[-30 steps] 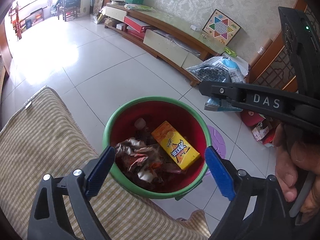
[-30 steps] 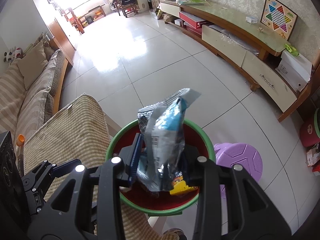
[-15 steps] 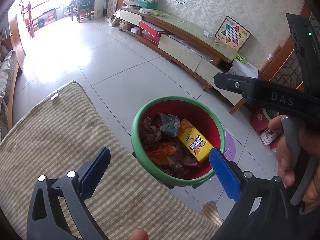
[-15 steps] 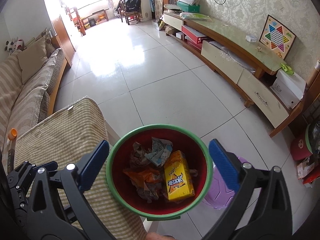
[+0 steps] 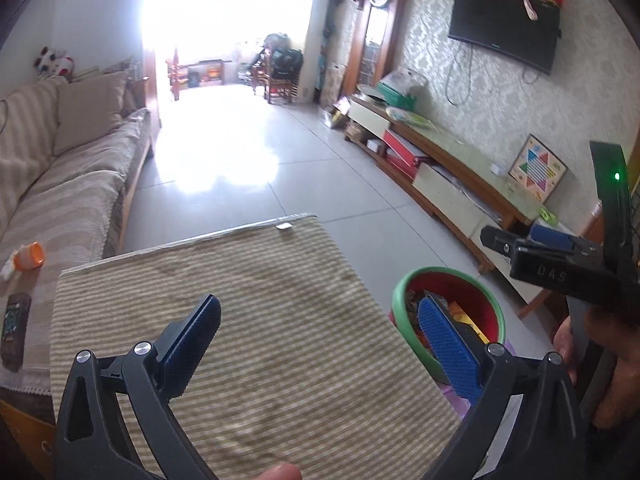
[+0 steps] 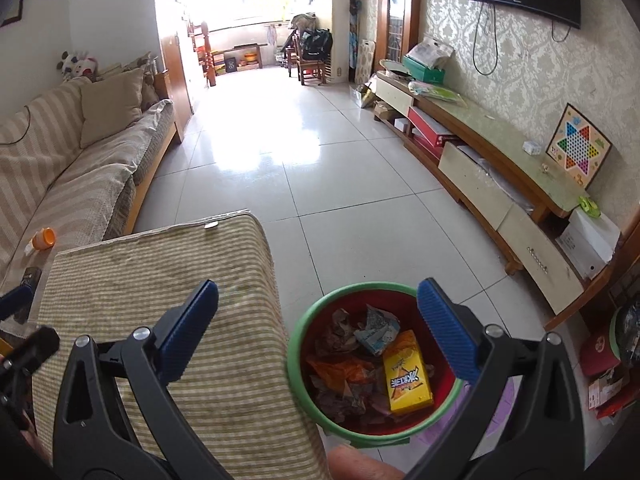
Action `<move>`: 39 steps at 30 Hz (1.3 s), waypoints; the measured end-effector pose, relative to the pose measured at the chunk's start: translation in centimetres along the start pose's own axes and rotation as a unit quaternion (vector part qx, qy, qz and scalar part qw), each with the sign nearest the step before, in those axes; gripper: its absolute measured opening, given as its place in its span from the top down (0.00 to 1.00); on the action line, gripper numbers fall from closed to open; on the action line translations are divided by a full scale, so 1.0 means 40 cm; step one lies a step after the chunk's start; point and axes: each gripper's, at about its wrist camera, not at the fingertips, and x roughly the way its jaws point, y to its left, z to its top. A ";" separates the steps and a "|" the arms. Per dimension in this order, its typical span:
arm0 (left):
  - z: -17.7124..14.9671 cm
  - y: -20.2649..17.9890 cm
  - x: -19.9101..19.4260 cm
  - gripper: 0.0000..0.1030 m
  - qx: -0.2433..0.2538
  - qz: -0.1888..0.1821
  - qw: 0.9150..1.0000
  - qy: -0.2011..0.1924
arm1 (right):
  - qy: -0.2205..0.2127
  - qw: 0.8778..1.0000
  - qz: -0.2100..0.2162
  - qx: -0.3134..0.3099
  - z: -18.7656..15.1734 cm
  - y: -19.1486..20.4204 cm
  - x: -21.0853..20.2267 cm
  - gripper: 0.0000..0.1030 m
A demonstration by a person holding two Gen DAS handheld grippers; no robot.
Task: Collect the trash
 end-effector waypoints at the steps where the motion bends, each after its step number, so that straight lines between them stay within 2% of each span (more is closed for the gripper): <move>1: -0.003 0.021 -0.025 0.08 -0.009 0.017 1.000 -0.011 | -0.003 1.000 0.007 -0.005 -0.003 0.023 -0.007 0.05; 6: -0.033 0.116 -0.131 0.08 -0.045 0.084 0.994 -0.062 | -0.020 0.998 0.042 -0.037 -0.026 0.151 -0.052 0.05; 9: -0.052 0.167 -0.157 0.08 -0.063 0.116 0.990 -0.049 | -0.028 0.996 0.070 -0.050 -0.041 0.220 -0.084 0.05; 11: -0.070 0.197 -0.164 0.08 -0.068 0.123 0.989 -0.038 | -0.036 0.994 0.085 -0.059 -0.053 0.262 -0.103 0.05; 15: -0.123 0.236 -0.204 0.08 -0.064 0.131 0.986 -0.082 | -0.055 0.991 0.098 -0.077 -0.073 0.331 -0.130 0.05; 18: -0.142 0.224 -0.220 0.08 -0.033 0.163 0.983 -0.081 | -0.064 0.989 0.109 -0.078 -0.082 0.362 -0.144 0.05; 21: -0.145 0.222 -0.235 0.08 -0.031 0.183 0.979 -0.082 | -0.073 0.988 0.112 -0.078 -0.084 0.380 -0.154 0.05; 26: -0.144 0.233 -0.257 0.08 -0.056 0.182 0.977 -0.096 | -0.081 0.988 0.114 -0.072 -0.076 0.379 -0.160 0.05; 39: -0.149 0.221 -0.259 0.08 -0.057 0.188 0.975 -0.104 | -0.081 0.988 0.113 -0.072 -0.096 0.364 -0.148 0.05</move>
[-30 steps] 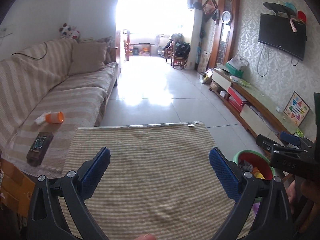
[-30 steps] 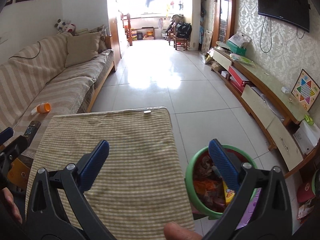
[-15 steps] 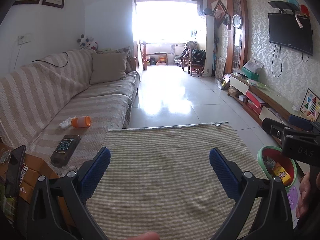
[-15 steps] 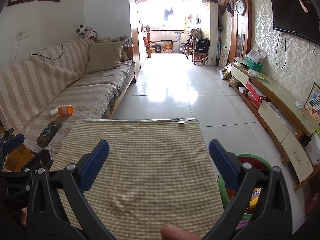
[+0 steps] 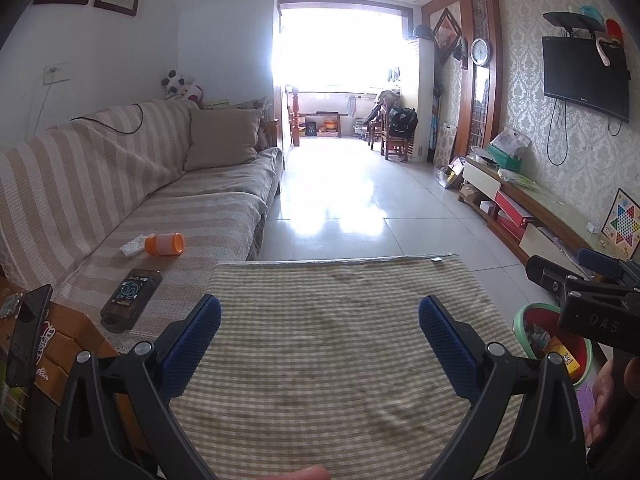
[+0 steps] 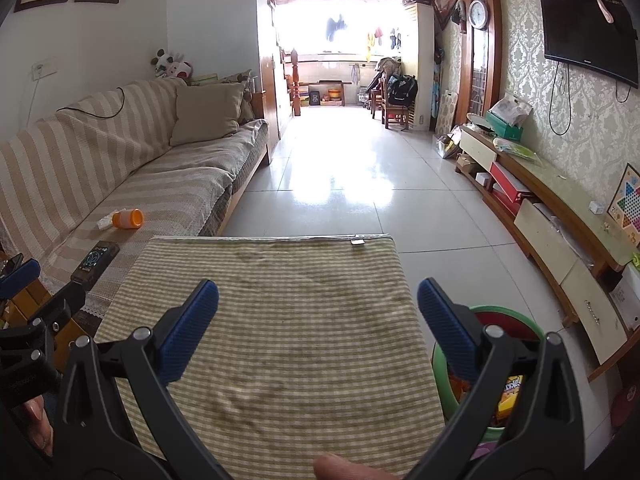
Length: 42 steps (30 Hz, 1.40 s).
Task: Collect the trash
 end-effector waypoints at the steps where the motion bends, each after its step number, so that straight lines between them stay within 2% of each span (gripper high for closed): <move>1: 0.001 0.000 0.000 0.08 0.000 -0.001 1.000 0.000 | -0.002 1.000 0.001 0.000 0.002 0.000 -0.003 0.05; 16: 0.009 0.002 0.003 0.08 -0.005 -0.006 1.000 0.003 | -0.013 1.000 0.003 0.001 0.002 0.000 -0.012 0.05; 42: 0.020 0.006 0.006 0.08 -0.008 0.000 1.000 0.007 | 0.002 1.000 0.005 0.001 -0.001 0.004 0.008 0.05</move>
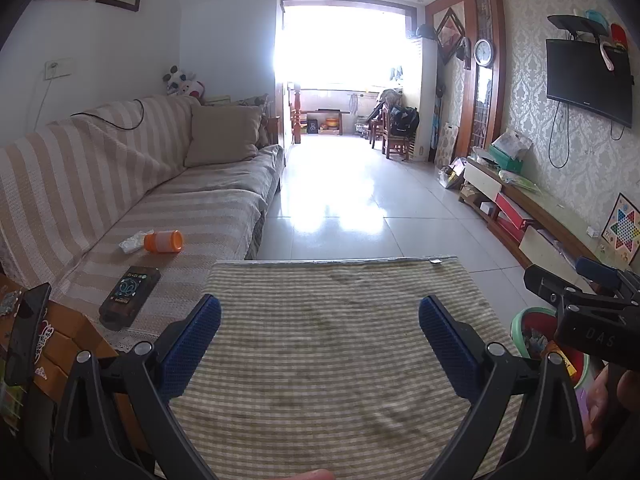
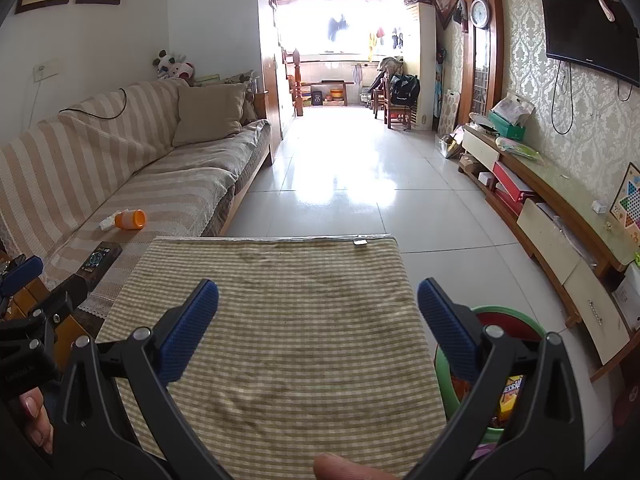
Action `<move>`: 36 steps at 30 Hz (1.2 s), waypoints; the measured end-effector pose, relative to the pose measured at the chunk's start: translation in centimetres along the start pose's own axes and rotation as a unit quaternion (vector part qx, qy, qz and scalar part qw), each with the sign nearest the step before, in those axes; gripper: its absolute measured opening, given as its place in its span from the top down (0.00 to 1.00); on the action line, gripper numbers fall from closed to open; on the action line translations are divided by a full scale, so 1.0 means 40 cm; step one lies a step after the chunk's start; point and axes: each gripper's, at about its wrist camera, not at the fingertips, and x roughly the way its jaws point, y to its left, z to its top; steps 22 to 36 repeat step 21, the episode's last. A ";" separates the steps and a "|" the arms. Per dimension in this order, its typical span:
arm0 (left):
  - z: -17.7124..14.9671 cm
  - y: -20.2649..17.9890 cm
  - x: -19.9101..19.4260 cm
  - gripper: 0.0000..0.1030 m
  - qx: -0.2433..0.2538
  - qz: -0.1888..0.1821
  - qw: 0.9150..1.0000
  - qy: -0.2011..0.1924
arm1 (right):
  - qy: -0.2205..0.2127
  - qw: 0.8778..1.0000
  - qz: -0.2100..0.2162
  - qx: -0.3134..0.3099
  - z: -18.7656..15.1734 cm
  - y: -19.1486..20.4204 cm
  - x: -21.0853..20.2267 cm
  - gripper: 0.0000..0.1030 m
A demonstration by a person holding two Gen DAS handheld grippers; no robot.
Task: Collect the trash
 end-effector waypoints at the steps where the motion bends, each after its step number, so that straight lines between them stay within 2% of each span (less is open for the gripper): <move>1: -0.001 0.000 0.000 0.08 0.000 0.000 1.000 0.000 | 0.000 1.000 0.000 0.000 0.001 -0.001 0.001 0.05; 36: -0.007 -0.021 -0.003 0.08 0.002 0.004 1.000 -0.001 | 0.001 1.000 0.000 0.002 -0.001 -0.007 -0.001 0.05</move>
